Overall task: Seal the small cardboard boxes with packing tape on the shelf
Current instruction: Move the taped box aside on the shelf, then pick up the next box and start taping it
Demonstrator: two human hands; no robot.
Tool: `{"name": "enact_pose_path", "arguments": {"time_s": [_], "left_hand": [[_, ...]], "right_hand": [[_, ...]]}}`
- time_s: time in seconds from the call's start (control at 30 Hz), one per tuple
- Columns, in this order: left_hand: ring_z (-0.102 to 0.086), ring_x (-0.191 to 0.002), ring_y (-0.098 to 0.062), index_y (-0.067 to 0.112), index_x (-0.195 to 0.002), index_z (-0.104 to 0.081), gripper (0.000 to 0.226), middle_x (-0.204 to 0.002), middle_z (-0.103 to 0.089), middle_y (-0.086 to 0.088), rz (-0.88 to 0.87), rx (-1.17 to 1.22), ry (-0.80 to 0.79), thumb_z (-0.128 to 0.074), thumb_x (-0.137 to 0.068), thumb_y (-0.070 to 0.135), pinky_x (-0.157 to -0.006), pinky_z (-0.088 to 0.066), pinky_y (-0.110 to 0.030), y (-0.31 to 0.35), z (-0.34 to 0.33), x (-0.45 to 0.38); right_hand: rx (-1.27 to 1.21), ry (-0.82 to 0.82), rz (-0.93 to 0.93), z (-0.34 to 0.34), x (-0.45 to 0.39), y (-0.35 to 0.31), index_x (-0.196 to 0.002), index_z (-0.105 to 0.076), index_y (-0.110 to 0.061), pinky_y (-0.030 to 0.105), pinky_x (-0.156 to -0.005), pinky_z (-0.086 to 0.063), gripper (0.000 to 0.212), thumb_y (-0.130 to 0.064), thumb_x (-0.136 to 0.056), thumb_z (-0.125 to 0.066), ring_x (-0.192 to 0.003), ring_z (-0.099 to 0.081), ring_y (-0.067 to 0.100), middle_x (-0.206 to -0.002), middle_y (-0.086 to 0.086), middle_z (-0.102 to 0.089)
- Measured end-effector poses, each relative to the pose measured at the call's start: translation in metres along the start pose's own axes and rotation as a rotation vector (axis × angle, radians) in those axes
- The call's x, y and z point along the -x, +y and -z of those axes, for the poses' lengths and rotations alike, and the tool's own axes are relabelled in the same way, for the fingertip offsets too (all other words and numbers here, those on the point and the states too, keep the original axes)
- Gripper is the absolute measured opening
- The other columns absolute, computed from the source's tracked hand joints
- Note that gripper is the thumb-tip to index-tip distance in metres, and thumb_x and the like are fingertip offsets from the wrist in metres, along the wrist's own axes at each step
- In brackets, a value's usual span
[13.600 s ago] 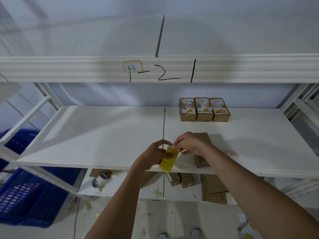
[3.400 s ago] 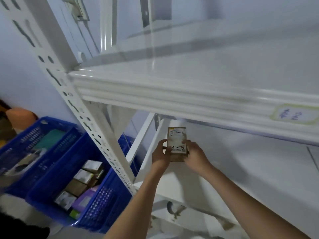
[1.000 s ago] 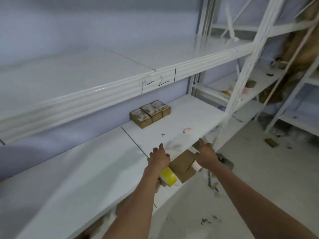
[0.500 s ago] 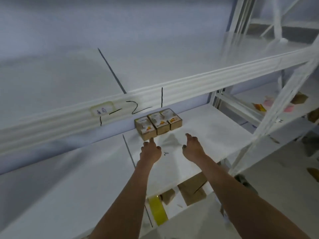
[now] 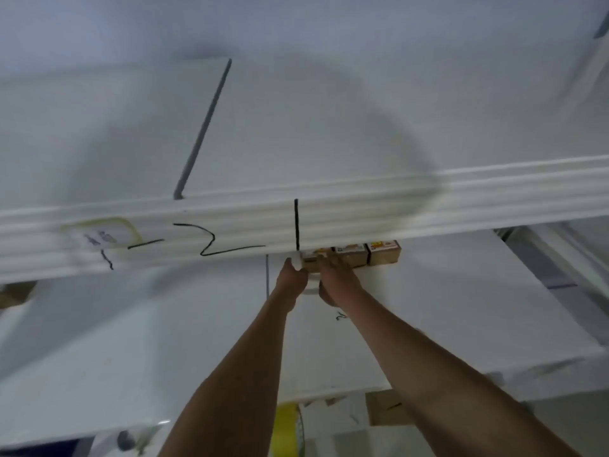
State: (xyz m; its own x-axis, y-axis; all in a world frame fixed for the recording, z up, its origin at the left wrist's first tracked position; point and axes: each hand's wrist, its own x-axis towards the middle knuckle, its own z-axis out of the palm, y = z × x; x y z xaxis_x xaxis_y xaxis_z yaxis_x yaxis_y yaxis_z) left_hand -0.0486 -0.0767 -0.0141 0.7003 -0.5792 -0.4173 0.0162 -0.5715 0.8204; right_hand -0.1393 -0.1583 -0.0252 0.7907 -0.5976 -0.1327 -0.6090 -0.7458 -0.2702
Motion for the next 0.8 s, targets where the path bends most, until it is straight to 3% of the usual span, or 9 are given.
{"name": "enact_pose_path", "arguments": {"time_s": [0.1,0.33,0.47,0.63,0.8], "left_hand": [[-0.032,-0.145,-0.032,0.015,-0.159,-0.016,0.065,-0.162,-0.025,-0.010,0.051,0.113,0.021,-0.038,-0.099,0.005,-0.118,-0.031,-0.040,-0.004,-0.009,-0.008],[-0.040,-0.138,-0.031,0.017,-0.156,-0.028,0.058,-0.156,-0.036,-0.013,0.103,0.328,0.061,-0.038,-0.100,0.007,-0.115,-0.036,-0.045,-0.018,-0.016,-0.013],[-0.048,-0.125,-0.028,0.018,-0.154,-0.034,0.053,-0.148,-0.045,-0.011,0.119,0.424,0.089,-0.042,-0.102,0.014,-0.106,-0.043,-0.042,-0.018,-0.017,-0.017],[-0.058,-0.094,-0.022,0.017,-0.148,-0.039,0.053,-0.126,-0.061,-0.014,0.148,0.409,0.144,-0.056,-0.099,0.029,-0.068,-0.047,-0.030,-0.023,-0.020,-0.008],[-0.070,-0.092,-0.027,0.015,-0.107,-0.062,0.027,-0.104,-0.070,-0.010,0.277,0.255,0.068,-0.071,-0.086,0.029,-0.076,-0.061,-0.044,-0.033,-0.039,0.014]], "right_hand": [[0.146,-0.007,0.094,-0.004,-0.022,-0.001,-0.159,-0.006,-0.007,0.049,-0.124,-0.013,0.087,-0.028,-0.095,-0.060,-0.154,-0.002,0.033,-0.166,0.016,-0.001],[0.214,-0.075,0.103,-0.028,-0.037,0.011,-0.158,-0.006,-0.007,0.053,-0.123,-0.005,0.101,-0.060,-0.090,-0.058,-0.152,-0.008,0.031,-0.164,0.013,-0.009],[0.128,-0.043,0.135,-0.024,-0.023,0.010,-0.154,-0.025,-0.009,0.051,-0.122,-0.015,0.071,-0.036,-0.095,-0.054,-0.150,-0.015,0.029,-0.161,0.010,-0.020],[-0.073,0.100,0.228,-0.042,0.032,0.019,-0.129,-0.061,-0.019,0.042,-0.113,-0.032,0.044,-0.015,-0.087,-0.050,-0.130,-0.048,0.026,-0.133,0.002,-0.058],[-0.186,0.171,0.271,-0.039,0.073,0.032,-0.103,-0.074,-0.022,0.038,-0.096,-0.046,0.035,-0.012,-0.083,-0.048,-0.100,-0.061,0.022,-0.105,-0.001,-0.073]]}}
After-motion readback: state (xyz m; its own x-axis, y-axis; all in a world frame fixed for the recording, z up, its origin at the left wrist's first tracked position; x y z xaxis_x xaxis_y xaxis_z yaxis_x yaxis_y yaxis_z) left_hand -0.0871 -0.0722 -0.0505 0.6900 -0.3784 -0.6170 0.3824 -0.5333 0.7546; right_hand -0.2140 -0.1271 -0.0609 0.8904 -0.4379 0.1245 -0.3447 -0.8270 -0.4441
